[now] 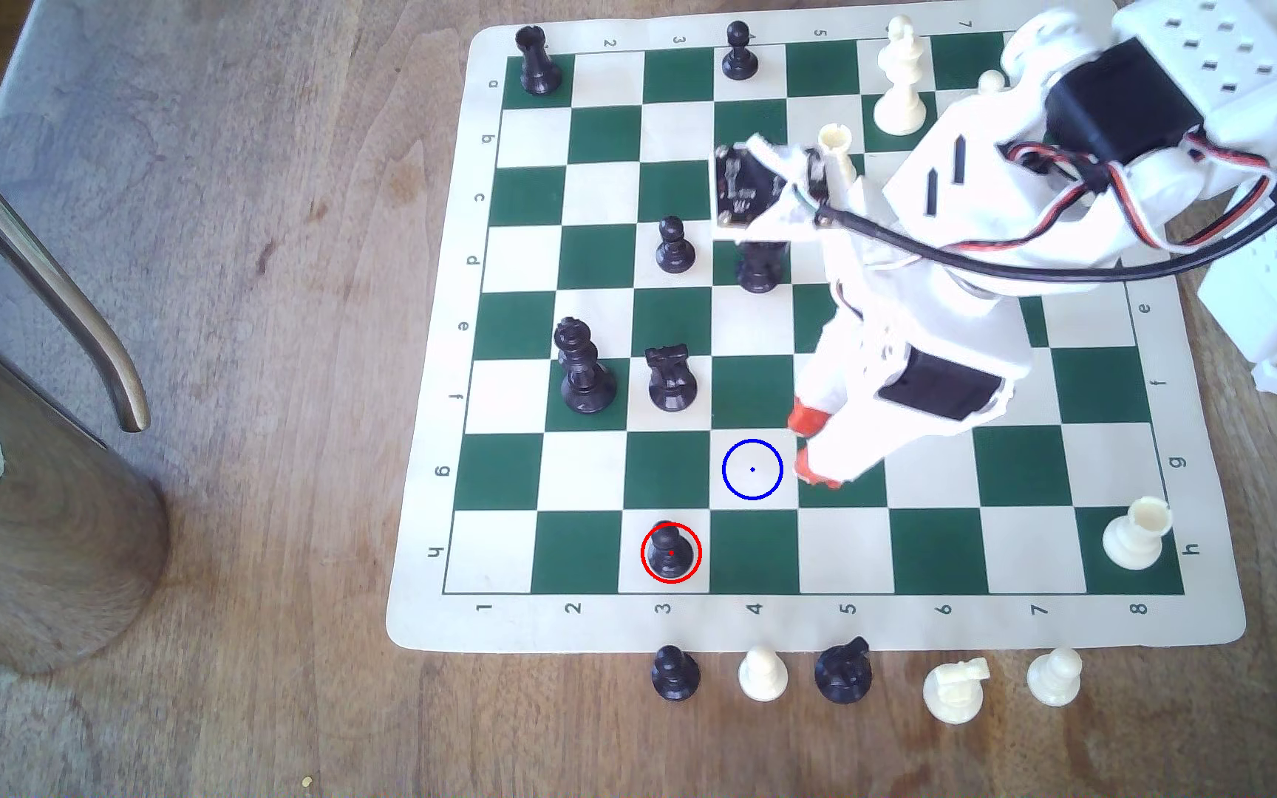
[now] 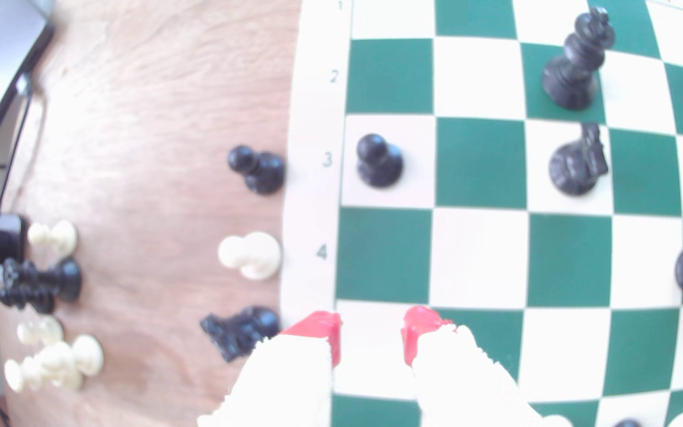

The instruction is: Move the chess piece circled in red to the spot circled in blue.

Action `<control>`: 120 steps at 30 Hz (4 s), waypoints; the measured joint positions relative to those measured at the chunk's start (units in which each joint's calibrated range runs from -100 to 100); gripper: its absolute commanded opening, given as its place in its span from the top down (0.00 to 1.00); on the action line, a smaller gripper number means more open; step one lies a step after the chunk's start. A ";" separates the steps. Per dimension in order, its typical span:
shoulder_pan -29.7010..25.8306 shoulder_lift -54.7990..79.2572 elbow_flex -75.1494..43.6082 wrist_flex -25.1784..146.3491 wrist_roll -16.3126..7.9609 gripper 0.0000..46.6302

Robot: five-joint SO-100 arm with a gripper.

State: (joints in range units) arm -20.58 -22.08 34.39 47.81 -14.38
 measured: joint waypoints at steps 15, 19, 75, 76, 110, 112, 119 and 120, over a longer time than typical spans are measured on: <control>-1.11 19.86 -16.45 -1.04 -0.59 0.60; -1.11 24.13 -19.97 -1.04 -0.93 0.59; 2.51 42.73 -32.63 -4.70 -0.54 0.99; 2.51 42.73 -32.63 -4.70 -0.49 0.99; 7.15 25.89 -25.85 3.98 -1.03 0.99; 7.15 24.72 -22.86 2.55 -1.03 0.99; 8.26 24.38 -15.00 -3.27 -0.98 0.99; 8.26 24.13 -13.83 -4.22 -0.93 0.99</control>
State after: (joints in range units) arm -12.32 2.05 20.56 43.59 -15.31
